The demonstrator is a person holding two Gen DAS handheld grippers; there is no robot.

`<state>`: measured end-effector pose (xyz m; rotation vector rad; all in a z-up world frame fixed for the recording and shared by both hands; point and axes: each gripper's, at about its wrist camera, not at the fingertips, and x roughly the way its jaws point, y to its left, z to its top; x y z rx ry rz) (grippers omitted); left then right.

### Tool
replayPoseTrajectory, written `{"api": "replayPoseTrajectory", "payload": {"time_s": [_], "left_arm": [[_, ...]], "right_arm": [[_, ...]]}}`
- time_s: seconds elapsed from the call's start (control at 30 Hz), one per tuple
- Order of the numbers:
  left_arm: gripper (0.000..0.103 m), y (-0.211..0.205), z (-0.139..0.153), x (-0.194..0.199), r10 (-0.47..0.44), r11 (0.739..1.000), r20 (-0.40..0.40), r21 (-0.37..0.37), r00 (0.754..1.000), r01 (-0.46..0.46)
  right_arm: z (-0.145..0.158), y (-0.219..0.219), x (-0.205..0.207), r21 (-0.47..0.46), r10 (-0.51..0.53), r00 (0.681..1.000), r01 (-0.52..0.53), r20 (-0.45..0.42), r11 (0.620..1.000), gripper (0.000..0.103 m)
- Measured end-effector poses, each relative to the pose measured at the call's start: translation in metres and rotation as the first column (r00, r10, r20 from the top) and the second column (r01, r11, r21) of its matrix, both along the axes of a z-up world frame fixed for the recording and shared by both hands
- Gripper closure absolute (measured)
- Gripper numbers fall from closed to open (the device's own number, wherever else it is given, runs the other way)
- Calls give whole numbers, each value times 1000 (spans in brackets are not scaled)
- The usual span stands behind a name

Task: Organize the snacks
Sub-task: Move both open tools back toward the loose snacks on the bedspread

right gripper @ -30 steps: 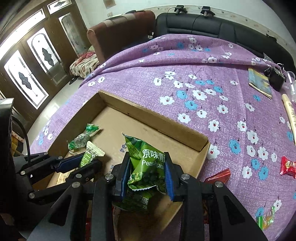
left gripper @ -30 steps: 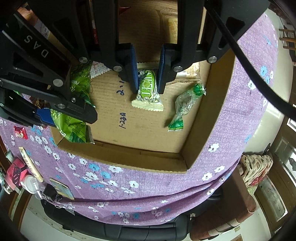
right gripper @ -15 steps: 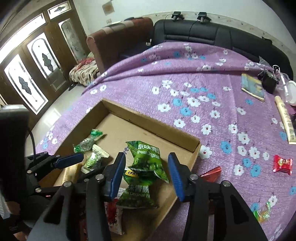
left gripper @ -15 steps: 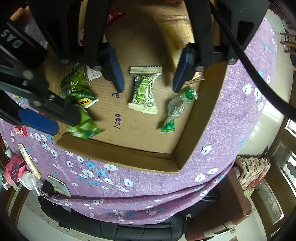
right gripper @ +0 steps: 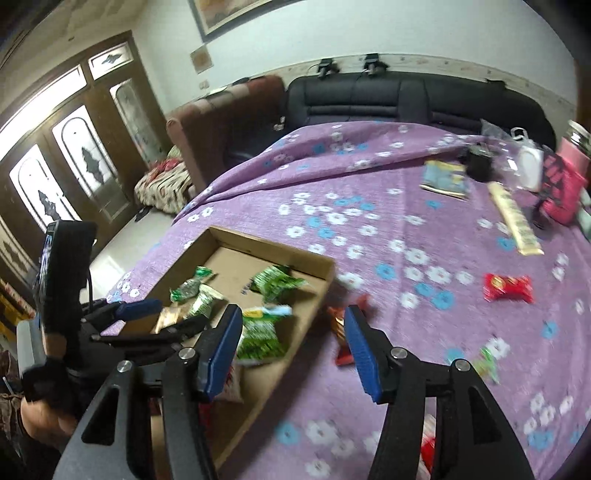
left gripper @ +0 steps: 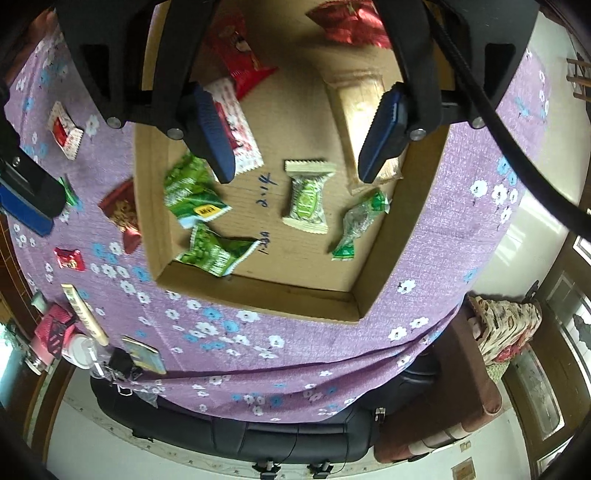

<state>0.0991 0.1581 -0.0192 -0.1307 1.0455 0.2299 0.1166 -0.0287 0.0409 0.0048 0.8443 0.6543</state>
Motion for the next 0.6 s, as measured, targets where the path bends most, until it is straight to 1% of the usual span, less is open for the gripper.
{"api": "replayPoseTrajectory", "payload": {"time_s": [0.17, 0.37, 0.5, 0.6], "left_arm": [[32, -15, 4, -8, -31, 1000, 9, 4, 999, 31], [32, -34, 13, -14, -69, 998, 30, 4, 997, 69], [31, -49, 18, -15, -101, 995, 39, 6, 994, 100], [31, -59, 18, -15, -121, 993, 38, -9, 992, 122]], "right_arm": [[-8, -45, -10, 24, -79, 997, 80, -24, 997, 45], [-22, -88, -19, 15, -159, 985, 160, -60, 987, 45], [-31, -106, -27, 8, -180, 981, 181, -74, 983, 45], [-36, -115, -32, 2, -181, 980, 182, -77, 983, 45]]}}
